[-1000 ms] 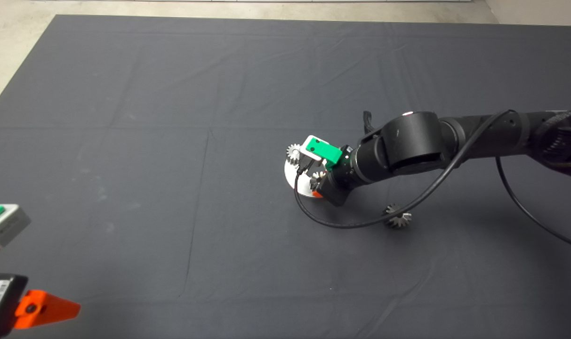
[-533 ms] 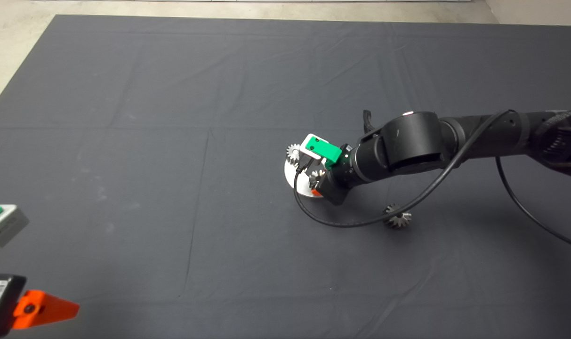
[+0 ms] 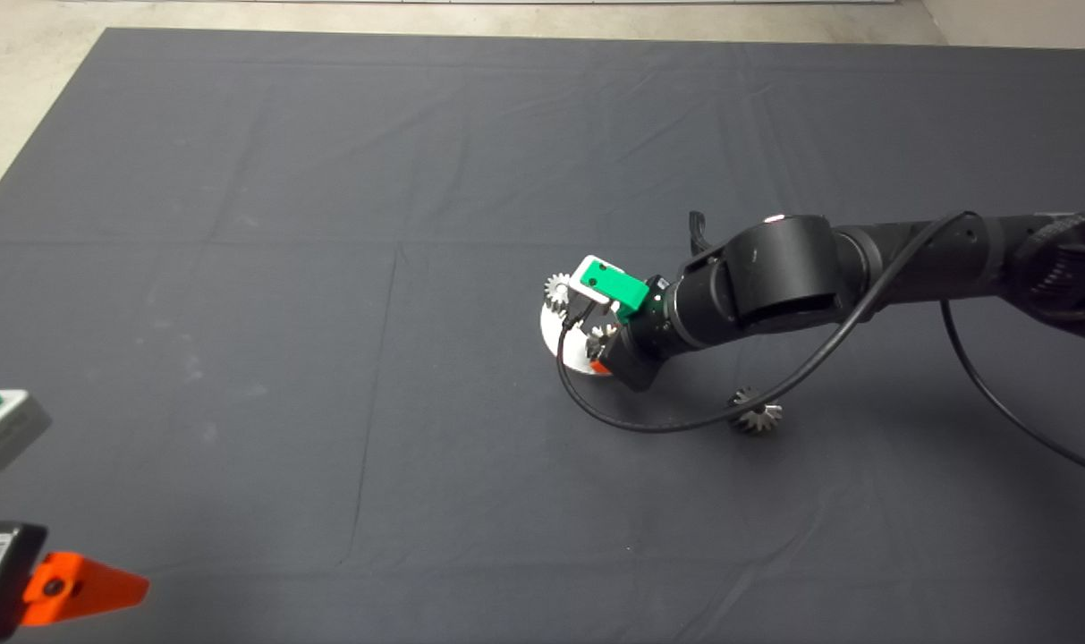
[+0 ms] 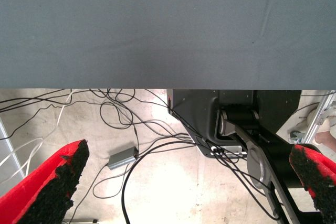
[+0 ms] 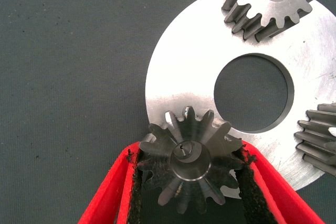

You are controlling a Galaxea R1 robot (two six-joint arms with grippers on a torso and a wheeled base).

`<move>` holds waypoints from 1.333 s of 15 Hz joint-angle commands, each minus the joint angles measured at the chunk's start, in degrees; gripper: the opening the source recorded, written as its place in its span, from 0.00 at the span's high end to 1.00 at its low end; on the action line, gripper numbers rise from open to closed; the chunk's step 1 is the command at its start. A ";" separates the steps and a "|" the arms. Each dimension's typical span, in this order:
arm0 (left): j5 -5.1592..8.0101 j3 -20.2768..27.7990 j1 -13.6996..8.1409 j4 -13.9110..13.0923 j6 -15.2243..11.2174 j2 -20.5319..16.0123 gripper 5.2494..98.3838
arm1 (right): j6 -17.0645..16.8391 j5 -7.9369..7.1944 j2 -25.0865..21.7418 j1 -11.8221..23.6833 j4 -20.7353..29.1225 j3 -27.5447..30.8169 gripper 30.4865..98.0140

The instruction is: Remove an incorrectly installed larger gear and replace it with the correct smaller gear

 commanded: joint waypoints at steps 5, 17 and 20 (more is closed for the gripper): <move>2.33 0.97 -0.29 -1.06 -0.01 -0.29 0.00 | 0.42 0.56 0.10 0.71 -2.21 0.73 0.85; 2.33 0.97 -0.29 -1.06 -0.01 -0.37 0.00 | 0.51 0.56 -0.16 -0.08 -3.09 0.60 0.85; 2.33 0.97 -0.29 -1.06 0.07 -0.37 0.00 | 0.86 0.47 -0.33 -0.08 -3.17 0.68 0.85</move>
